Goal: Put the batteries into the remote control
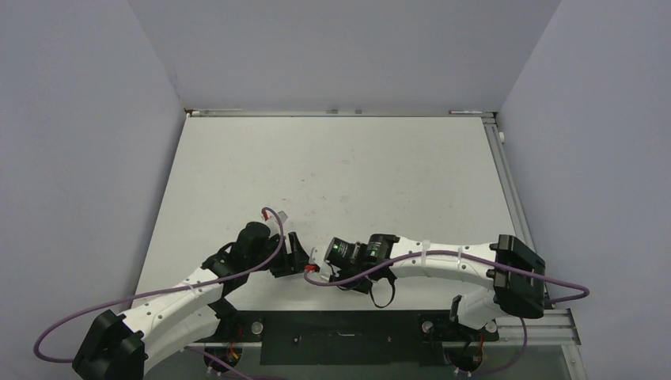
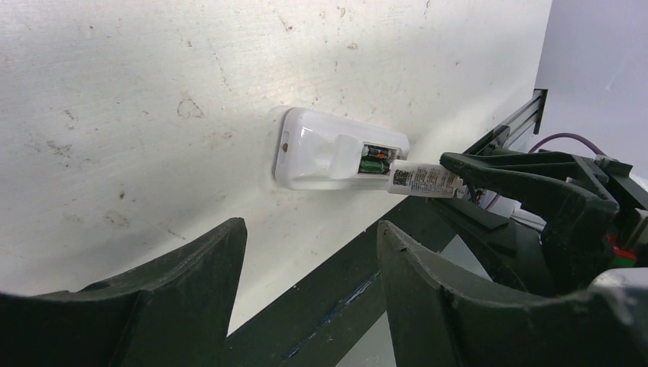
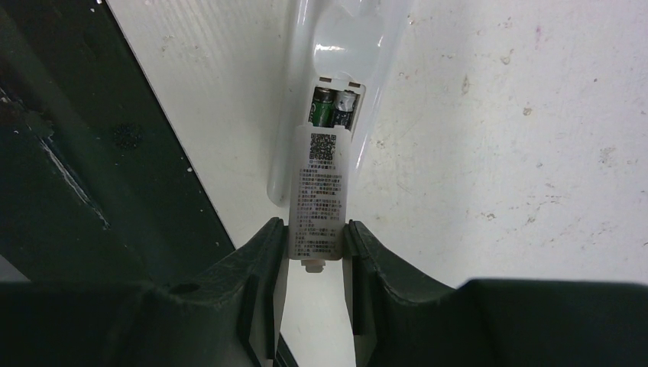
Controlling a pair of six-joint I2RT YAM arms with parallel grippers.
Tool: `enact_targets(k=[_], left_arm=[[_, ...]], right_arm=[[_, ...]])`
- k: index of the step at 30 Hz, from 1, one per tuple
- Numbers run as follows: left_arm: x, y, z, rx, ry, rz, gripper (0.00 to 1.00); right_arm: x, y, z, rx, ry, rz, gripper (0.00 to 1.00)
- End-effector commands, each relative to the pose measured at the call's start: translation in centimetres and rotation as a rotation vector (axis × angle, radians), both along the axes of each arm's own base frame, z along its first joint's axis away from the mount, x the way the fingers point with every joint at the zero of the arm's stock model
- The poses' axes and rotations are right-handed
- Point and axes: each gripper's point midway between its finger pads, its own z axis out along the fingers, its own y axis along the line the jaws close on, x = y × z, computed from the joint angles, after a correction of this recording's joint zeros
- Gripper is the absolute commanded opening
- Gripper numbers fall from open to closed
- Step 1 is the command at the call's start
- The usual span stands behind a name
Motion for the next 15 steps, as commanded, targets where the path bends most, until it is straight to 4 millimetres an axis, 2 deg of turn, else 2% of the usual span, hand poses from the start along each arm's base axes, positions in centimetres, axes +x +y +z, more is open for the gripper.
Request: enact_targets(k=[1,15], left_arm=[[1.31,-0.4,1.34,-0.014,-0.062,0.004,0.6],[1.25,-0.05,0.55,-0.003,-0.045,0.004,0.6]], right_arm=[[0.74,1.49,0.86,0.041,-0.003,-0.008,0.08],[1.61,2.23,-0.04,0.044,0.009,-0.021,0.09]])
